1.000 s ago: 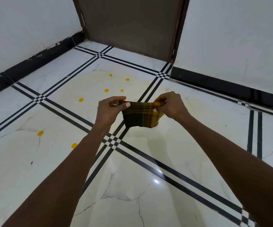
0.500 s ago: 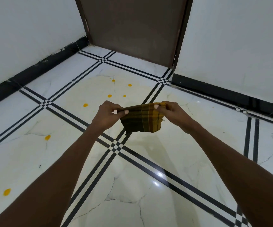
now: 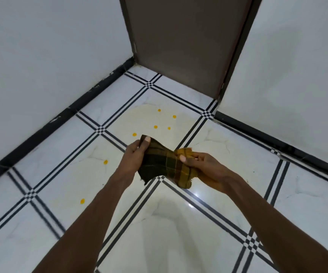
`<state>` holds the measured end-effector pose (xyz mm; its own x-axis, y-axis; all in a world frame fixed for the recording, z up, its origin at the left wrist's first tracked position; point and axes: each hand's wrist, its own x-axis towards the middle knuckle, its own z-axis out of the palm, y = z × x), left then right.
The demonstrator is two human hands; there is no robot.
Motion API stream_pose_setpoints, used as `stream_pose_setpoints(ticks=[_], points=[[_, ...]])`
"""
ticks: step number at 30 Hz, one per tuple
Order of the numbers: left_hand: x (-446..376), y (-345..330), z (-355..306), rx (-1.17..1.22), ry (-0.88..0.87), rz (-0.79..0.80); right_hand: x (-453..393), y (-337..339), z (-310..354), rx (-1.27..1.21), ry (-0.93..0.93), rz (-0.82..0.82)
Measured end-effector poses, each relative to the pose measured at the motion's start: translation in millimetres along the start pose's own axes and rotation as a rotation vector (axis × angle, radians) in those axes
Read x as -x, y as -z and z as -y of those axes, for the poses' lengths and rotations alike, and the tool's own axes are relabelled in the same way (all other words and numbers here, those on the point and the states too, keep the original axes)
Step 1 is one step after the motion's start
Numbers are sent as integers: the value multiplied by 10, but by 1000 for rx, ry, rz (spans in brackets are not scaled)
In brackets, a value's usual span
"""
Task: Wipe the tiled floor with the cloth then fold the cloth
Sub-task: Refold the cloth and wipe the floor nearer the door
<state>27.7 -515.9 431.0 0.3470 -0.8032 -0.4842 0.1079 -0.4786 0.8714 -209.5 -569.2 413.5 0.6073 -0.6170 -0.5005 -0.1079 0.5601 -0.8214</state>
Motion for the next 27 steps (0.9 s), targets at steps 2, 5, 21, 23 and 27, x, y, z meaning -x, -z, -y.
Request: stream_pose_setpoints(ticks=[2,5,21,23,27], points=[[387,222,-184,77,50,29,256,-293,172,-105,-26,-6],[885,524,-271,166,108,73,516,-731,245,-159,-27,-84],[1567,3041,599,-114,184,-67,666,-3484,-546,-192,-194,-150],[1408,3327,717,-88,220,-46,548,-3741,-753,-271,-174,-247],[981,3620,1020,-109,252,47,118,-3989,-1171,-283,-113,-464]])
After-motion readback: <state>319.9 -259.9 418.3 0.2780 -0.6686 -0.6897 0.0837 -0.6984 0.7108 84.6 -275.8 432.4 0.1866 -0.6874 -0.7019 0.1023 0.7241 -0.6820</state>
